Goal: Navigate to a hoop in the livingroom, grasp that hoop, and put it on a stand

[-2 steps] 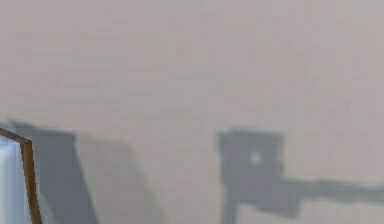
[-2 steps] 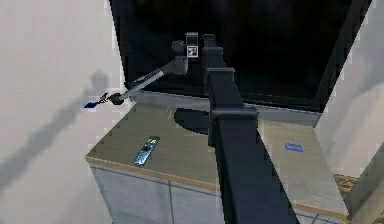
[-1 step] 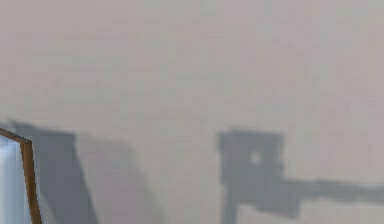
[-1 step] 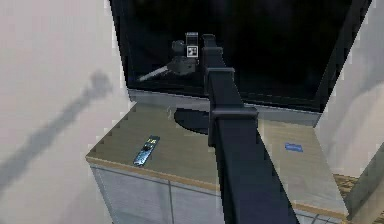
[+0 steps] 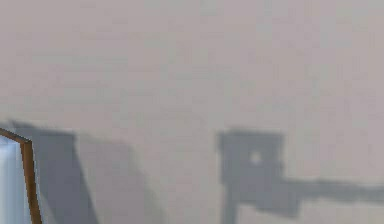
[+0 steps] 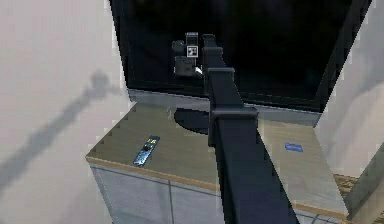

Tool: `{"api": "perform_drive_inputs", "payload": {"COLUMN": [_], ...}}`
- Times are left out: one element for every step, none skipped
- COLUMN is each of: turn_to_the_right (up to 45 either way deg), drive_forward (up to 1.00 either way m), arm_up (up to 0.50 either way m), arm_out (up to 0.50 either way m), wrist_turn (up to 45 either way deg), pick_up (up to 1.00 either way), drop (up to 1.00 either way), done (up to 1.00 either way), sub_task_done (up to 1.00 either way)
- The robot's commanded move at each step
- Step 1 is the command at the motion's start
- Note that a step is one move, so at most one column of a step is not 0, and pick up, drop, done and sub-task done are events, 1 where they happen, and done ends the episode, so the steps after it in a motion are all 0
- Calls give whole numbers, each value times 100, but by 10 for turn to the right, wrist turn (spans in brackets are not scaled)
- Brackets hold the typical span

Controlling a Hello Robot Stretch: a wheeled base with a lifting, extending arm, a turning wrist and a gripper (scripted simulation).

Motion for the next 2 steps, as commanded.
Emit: {"api": "perform_drive_inputs", "payload": {"turn_to_the_right": [0, 0], "drive_forward": [0, 0], "arm_up": [0, 0], "arm_out": [0, 0], "wrist_turn": [450, 30], "pick_up": [0, 0], "drop": [0, 0], "done": [0, 0], "sub_task_done": [0, 0]}}
